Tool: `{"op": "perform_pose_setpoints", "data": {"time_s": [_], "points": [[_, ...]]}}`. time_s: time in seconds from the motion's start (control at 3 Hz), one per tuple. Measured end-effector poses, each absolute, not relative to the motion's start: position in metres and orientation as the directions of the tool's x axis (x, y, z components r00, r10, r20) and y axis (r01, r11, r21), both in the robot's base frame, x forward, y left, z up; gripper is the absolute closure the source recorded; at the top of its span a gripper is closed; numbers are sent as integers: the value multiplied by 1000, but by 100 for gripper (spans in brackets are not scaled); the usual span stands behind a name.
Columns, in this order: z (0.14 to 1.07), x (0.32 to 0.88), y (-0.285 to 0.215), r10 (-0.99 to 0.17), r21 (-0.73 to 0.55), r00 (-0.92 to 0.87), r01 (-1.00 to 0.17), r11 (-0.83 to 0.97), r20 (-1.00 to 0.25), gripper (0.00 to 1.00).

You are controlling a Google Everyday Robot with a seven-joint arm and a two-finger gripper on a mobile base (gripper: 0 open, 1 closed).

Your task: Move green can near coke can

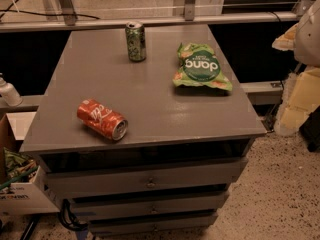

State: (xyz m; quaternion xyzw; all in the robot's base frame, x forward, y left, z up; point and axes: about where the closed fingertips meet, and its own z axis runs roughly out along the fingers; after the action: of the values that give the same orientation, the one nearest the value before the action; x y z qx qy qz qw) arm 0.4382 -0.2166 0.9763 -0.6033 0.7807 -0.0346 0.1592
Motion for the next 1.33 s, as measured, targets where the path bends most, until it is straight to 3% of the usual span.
{"op": "perform_pose_setpoints", "data": {"time_s": [0.67, 1.33], "points": [[972, 442, -217, -956, -278, -226, -921, 272, -188, 0], [937, 500, -196, -936, -314, -195, -905, 287, -293, 0]]}}
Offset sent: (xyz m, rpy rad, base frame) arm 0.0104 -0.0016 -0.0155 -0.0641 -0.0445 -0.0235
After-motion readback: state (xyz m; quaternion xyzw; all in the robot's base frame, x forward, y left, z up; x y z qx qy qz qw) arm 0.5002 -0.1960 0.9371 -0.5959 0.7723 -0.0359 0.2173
